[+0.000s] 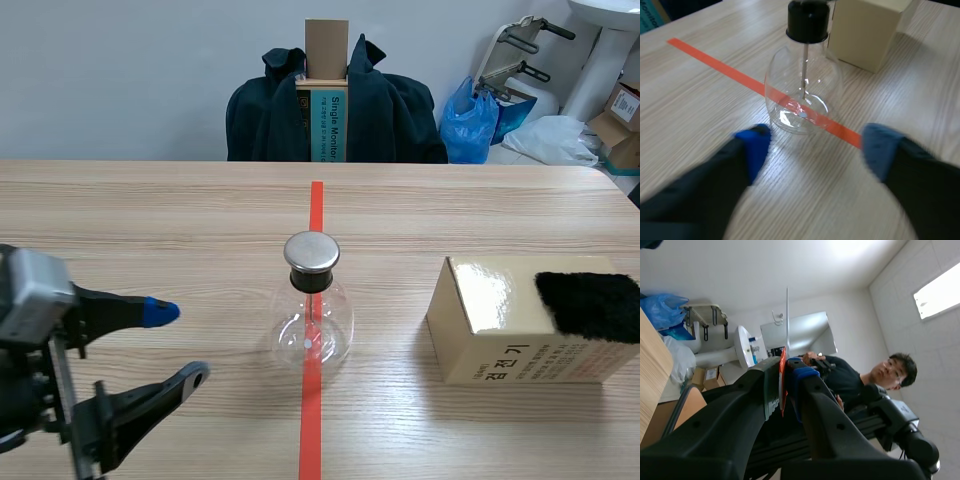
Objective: Do the electroscope experiment.
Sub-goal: 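Rub the plate on the fur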
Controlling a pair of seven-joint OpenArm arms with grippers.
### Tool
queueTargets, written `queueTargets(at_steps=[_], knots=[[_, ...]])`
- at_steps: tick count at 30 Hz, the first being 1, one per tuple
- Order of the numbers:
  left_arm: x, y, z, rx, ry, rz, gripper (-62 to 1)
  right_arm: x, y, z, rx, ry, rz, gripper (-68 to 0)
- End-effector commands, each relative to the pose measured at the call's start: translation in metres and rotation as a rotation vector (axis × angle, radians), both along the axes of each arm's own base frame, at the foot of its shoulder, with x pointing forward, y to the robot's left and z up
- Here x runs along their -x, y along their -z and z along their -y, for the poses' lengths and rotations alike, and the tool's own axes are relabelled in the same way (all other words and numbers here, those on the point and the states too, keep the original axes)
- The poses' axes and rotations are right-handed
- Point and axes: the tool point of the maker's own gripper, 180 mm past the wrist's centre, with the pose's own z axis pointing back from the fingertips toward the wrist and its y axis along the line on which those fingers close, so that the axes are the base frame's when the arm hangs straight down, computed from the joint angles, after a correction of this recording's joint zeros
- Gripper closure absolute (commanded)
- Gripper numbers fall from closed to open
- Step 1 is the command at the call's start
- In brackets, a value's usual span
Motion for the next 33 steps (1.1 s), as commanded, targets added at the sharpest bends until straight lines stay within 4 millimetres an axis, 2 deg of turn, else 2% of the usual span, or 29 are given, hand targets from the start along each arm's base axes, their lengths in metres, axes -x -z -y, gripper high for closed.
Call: queueTargets(at_steps=[1, 5, 11, 18, 22, 33], knots=[[0.011, -0.008, -0.003, 0.03, -0.004, 0.001, -62.3, 0.001, -0.02, 0.001, 0.023, 0.004, 0.09, -0.7], [0.029, -0.026, -0.011, 0.04, -0.027, 0.012, -62.3, 0.0, -0.023, 0.007, 0.001, 0.021, 0.101, -0.6], [0.041, -0.044, -0.017, 0.071, -0.042, 0.038, -62.3, -0.004, -0.008, 0.012, -0.038, 0.028, 0.032, -0.6], [0.041, -0.044, -0.017, 0.067, -0.043, 0.039, -62.3, -0.009, 0.027, 0.032, -0.06, 0.076, -0.01, -0.6], [0.04, -0.044, -0.017, 0.068, -0.048, 0.041, -62.3, -0.012, 0.054, 0.034, -0.06, 0.07, -0.073, -0.6], [0.04, -0.043, -0.017, 0.063, -0.047, 0.039, -62.3, -0.006, 0.127, 0.009, -0.027, -0.002, -0.248, -0.6]])
